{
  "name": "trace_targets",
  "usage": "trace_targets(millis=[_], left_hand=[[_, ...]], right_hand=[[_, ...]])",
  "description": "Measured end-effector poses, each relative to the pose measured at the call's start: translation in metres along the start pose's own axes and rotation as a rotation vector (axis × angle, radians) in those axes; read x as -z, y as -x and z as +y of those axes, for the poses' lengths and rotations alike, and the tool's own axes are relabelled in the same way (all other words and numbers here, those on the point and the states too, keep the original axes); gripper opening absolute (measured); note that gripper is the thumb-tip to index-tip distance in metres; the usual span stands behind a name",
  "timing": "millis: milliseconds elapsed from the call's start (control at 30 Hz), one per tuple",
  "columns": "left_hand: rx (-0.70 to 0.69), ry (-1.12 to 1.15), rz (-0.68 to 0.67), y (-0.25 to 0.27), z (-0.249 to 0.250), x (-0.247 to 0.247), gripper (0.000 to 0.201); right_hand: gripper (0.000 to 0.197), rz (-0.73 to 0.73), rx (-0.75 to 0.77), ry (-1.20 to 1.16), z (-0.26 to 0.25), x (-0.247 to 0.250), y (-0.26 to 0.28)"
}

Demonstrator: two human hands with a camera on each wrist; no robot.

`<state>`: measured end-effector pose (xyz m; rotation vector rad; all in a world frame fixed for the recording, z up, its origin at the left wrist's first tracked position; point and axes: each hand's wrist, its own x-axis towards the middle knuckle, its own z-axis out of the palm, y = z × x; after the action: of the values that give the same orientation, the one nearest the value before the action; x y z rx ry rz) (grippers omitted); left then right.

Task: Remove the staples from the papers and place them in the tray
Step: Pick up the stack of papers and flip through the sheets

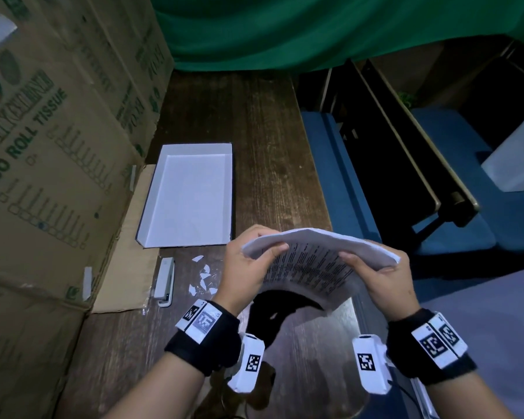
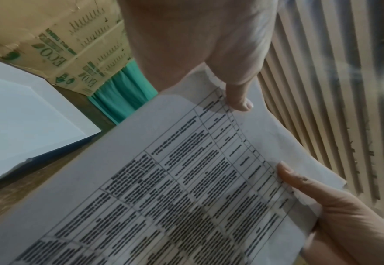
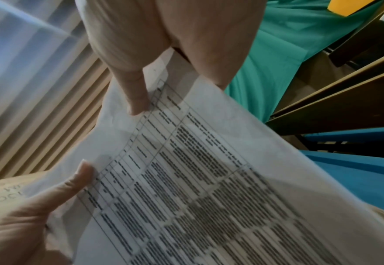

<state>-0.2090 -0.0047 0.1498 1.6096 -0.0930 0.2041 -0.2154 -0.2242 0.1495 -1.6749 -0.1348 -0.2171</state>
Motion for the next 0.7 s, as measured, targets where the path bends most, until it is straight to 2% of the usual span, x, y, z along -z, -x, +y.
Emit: trace_targets(millis=[233,367,500,633,700], left_hand=[[0.031,0.023,-0.028,0.005,-0.006,0.001,0.005],[0.080,0.021,-0.040,0.007,-0.009,0.001,0.010],[0.182,0.095,0.008,0.003,0.004,0.011,0.017],[0.246,0.061,-0.014,-0.004,0.015,0.051,0.023],[0.276,0.101,0.021,-0.001,0.017,0.075,0.018]], right_hand=[[0.022,0.033,-0.092,0.014,0.009,0.003,0.005],[0.041,-0.003,-0.150,-0.004,0.009,-0.001,0.004],[0.018,-0.018,-0.156,-0.026,-0.003,-0.006,-0.013],[0.022,-0.159,-0.272,-0.068,-0.010,-0.028,-0.038],[0.021,-0.222,-0.330,-0.101,-0.010,-0.050,-0.048]])
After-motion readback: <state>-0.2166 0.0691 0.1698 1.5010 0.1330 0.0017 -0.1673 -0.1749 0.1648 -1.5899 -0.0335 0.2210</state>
